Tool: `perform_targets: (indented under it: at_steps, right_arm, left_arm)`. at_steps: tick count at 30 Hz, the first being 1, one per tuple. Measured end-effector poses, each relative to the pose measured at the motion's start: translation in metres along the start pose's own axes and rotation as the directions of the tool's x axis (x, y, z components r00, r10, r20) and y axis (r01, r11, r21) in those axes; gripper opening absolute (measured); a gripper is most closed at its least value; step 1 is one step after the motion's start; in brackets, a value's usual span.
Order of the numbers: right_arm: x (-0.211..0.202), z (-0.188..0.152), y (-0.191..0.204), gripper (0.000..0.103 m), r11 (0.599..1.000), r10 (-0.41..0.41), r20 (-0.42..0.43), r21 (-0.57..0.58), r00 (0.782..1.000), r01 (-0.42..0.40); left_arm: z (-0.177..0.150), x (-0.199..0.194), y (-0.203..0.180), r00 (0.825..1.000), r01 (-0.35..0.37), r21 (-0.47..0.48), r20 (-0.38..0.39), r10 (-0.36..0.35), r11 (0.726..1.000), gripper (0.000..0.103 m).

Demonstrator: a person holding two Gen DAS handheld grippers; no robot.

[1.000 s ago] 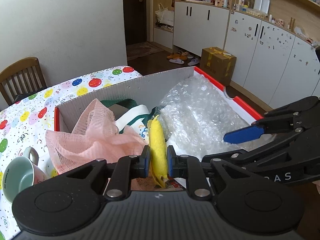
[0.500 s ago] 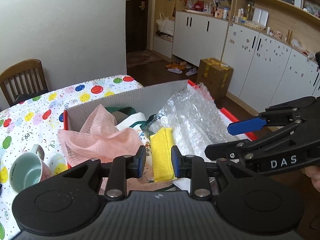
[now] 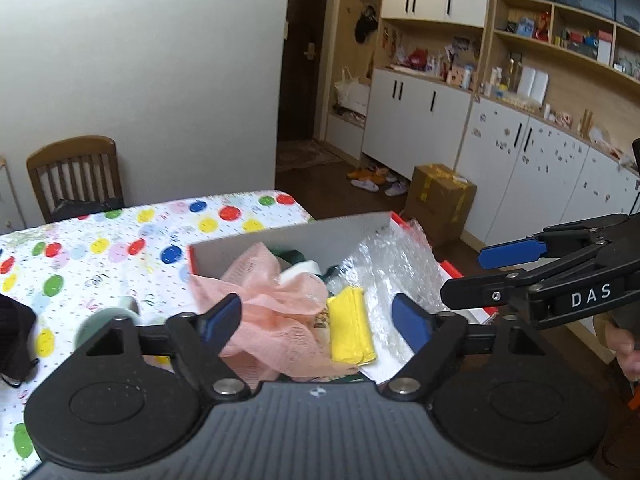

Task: Organize soft objects
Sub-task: 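Withdraw both tools from the box toward the black cloth, then close the right tool on the black cloth while the left tool grasps the clear plastic bag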

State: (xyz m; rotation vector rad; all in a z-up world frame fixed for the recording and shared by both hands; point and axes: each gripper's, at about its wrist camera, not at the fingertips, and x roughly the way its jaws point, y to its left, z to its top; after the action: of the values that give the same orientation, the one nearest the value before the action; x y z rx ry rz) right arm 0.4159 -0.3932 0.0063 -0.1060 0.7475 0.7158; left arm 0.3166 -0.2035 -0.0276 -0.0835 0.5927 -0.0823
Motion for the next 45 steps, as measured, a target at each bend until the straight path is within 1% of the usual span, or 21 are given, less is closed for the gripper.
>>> perform_targets:
  at_steps: [2, 5, 8, 10, 11, 14, 16, 18, 23, 27, 29, 32, 40, 42, 45]
  right_arm:
    - [-0.003, 0.003, 0.006, 0.081, 1.000, 0.012, 0.011, -0.005, 1.000, -0.012]
    - [-0.004, 0.008, 0.019, 0.085, 1.000, 0.029, 0.021, -0.012, 0.999, -0.029]
    - [-0.005, 0.016, 0.036, 0.090, 0.999, 0.048, 0.032, -0.024, 0.998, -0.048]
    - [-0.004, 0.020, 0.049, 0.095, 0.998, 0.057, 0.038, -0.039, 0.998, -0.055]
    - [-0.003, 0.022, 0.056, 0.095, 0.997, 0.060, 0.041, -0.045, 0.997, -0.058]
    - [0.002, 0.029, 0.080, 0.099, 0.996, 0.070, 0.044, -0.054, 0.997, -0.068]
    - [0.008, 0.033, 0.097, 0.101, 0.995, 0.078, 0.043, -0.057, 0.996, -0.076]
    - [0.016, 0.037, 0.114, 0.102, 0.995, 0.086, 0.039, -0.060, 0.996, -0.083]
    - [0.033, 0.046, 0.156, 0.103, 0.993, 0.098, 0.029, -0.073, 0.995, -0.096]
    - [0.051, 0.053, 0.188, 0.103, 0.991, 0.102, 0.012, -0.090, 0.995, -0.101]
    - [0.061, 0.057, 0.202, 0.103, 0.990, 0.106, 0.001, -0.088, 0.994, -0.105]
    - [0.080, 0.065, 0.222, 0.103, 0.990, 0.110, -0.018, -0.088, 0.994, -0.111]
    - [0.133, 0.094, 0.264, 0.103, 0.985, 0.142, -0.077, -0.085, 0.987, -0.148]
    - [0.148, 0.101, 0.273, 0.103, 0.983, 0.152, -0.093, -0.088, 0.984, -0.160]
    - [0.176, 0.109, 0.284, 0.103, 0.982, 0.147, -0.127, -0.098, 0.981, -0.160]
  left_arm:
    - [0.000, -0.009, 0.006, 1.000, -0.006, -0.005, 0.011, 0.006, 1.000, 0.085]
    - [0.000, -0.022, 0.020, 1.000, -0.011, -0.026, 0.017, 0.012, 1.000, 0.088]
    - [-0.001, -0.036, 0.037, 1.000, -0.004, -0.051, 0.026, 0.005, 0.999, 0.090]
    - [-0.003, -0.045, 0.050, 1.000, -0.001, -0.060, 0.031, 0.003, 0.998, 0.097]
    - [-0.004, -0.049, 0.057, 0.999, -0.003, -0.064, 0.034, 0.005, 0.998, 0.099]
    - [-0.009, -0.064, 0.080, 0.999, 0.003, -0.081, 0.046, 0.000, 0.997, 0.100]
    - [-0.011, -0.072, 0.096, 0.999, -0.005, -0.089, 0.051, 0.009, 0.996, 0.100]
    - [-0.015, -0.081, 0.114, 0.998, -0.023, -0.096, 0.058, 0.029, 0.995, 0.103]
    - [-0.026, -0.098, 0.156, 0.991, -0.098, -0.124, 0.075, 0.108, 0.987, 0.103]
    - [-0.037, -0.107, 0.190, 0.976, -0.181, -0.151, 0.094, 0.197, 0.972, 0.103]
    - [-0.042, -0.111, 0.205, 0.971, -0.208, -0.153, 0.087, 0.222, 0.966, 0.103]
    - [-0.049, -0.114, 0.226, 0.966, -0.237, -0.146, 0.067, 0.249, 0.960, 0.103]
    - [-0.073, -0.117, 0.276, 0.957, -0.266, -0.205, 0.057, 0.283, 0.942, 0.103]
    - [-0.078, -0.113, 0.284, 0.955, -0.277, -0.208, 0.050, 0.293, 0.938, 0.103]
    - [-0.086, -0.107, 0.294, 0.952, -0.288, -0.214, 0.042, 0.303, 0.933, 0.103]
